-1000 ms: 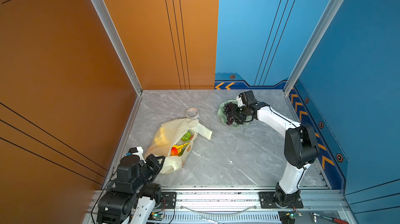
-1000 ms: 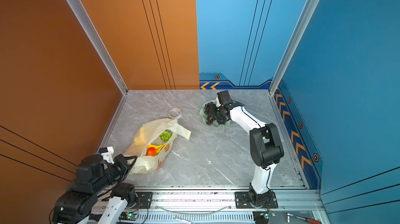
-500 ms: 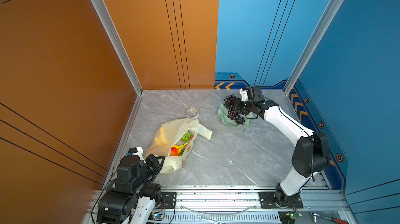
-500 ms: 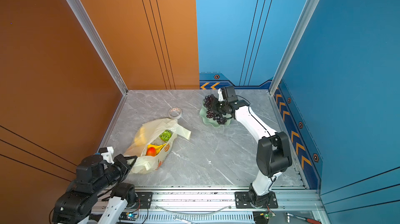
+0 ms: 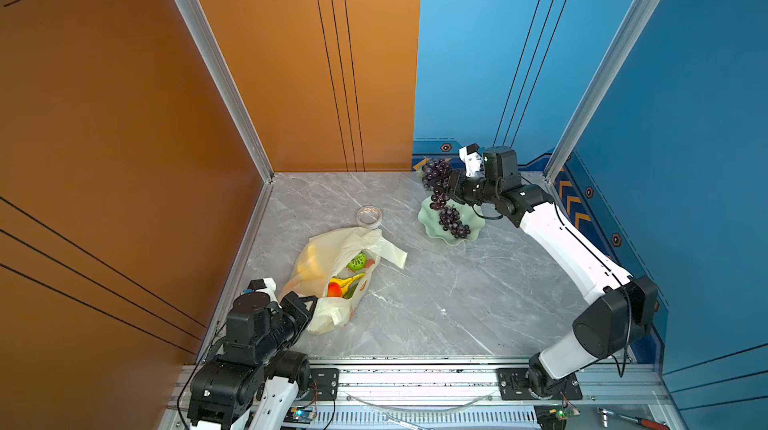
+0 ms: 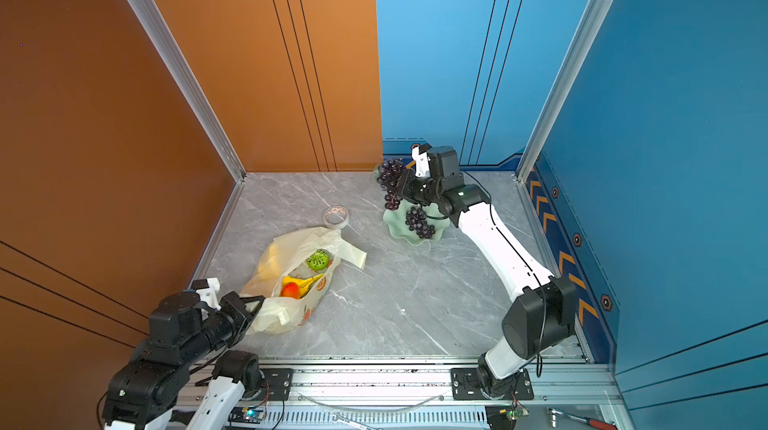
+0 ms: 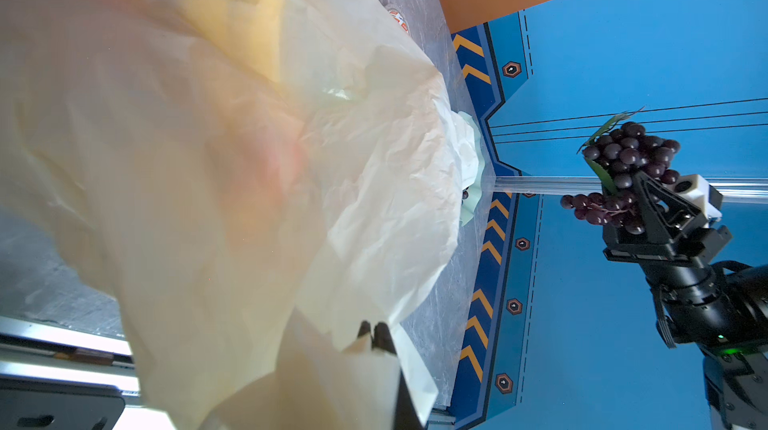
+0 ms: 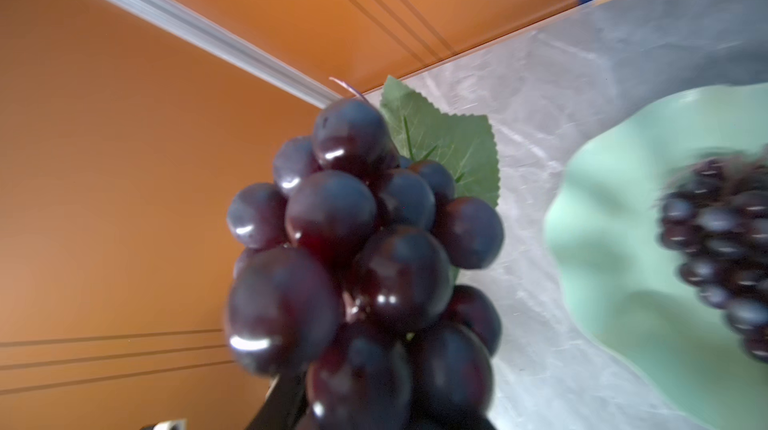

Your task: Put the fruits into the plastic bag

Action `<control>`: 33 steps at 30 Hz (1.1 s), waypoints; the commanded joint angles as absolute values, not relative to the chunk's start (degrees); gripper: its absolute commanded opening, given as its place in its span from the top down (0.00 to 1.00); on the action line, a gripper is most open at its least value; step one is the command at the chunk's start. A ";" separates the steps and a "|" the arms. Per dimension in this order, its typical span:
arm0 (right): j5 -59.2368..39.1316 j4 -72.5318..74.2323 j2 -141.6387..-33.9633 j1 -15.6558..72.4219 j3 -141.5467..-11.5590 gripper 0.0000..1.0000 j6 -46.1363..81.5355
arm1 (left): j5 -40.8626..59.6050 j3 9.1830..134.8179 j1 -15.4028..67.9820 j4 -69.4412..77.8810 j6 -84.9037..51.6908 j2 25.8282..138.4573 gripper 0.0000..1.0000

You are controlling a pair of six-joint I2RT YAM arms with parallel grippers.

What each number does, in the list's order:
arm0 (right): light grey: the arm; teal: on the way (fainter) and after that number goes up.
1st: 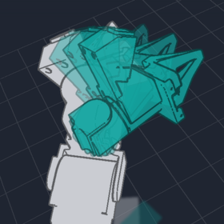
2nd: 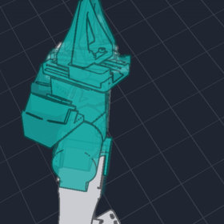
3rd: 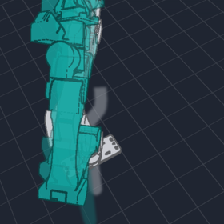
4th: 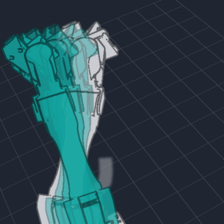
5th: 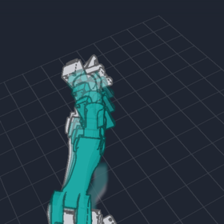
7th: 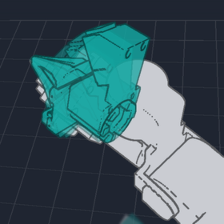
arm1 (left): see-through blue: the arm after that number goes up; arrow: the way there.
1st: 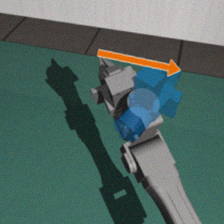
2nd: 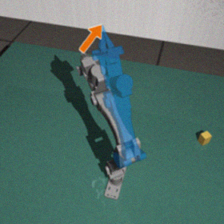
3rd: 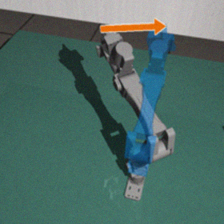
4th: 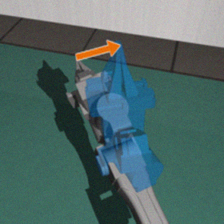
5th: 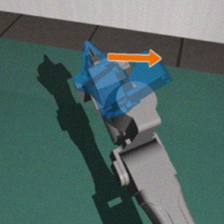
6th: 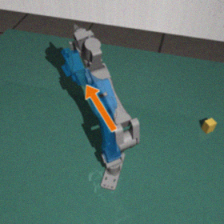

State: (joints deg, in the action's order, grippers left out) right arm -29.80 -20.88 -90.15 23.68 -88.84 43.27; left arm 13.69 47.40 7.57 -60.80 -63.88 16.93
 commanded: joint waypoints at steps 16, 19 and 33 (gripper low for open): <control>-44.33 -8.50 -91.58 42.21 -89.67 0.65 55.28 | 14.33 49.37 7.91 -57.85 -61.62 19.27 1.00; -45.06 -8.69 -90.28 44.21 -86.36 0.65 55.28 | 14.58 49.74 7.90 -57.62 -61.11 19.87 1.00; -45.53 -18.63 -86.88 51.37 -77.17 0.65 48.56 | 15.22 49.68 7.84 -56.95 -60.53 20.14 1.00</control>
State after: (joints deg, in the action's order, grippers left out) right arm -44.38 -16.14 -89.21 50.48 -78.19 51.53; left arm 14.11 48.47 7.57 -57.60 -61.73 20.16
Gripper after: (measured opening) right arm 0.352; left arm 0.045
